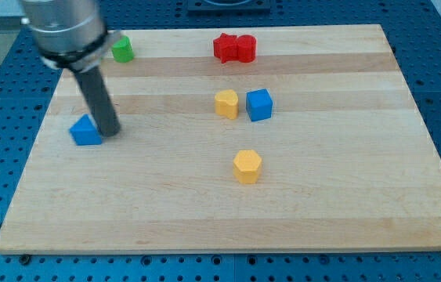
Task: Move cube right to the triangle
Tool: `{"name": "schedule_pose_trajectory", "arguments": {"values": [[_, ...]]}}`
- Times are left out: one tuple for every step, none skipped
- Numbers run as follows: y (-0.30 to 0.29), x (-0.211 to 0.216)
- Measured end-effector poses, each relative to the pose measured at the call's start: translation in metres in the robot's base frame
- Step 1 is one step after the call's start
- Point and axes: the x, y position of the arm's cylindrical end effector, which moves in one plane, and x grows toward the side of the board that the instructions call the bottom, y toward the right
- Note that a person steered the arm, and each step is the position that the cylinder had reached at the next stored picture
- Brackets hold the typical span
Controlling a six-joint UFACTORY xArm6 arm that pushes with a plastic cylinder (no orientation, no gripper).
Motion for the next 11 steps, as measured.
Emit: {"name": "schedule_pose_trajectory", "arguments": {"values": [[0.051,0.001],[0.026,0.054],[-0.007,0.064],[-0.015,0.036],[-0.021,0.016],[0.062,0.016],[0.197,0.014],[0.289,-0.002],[0.256,-0.029],[0.228,-0.055],[0.247,-0.081]]}}
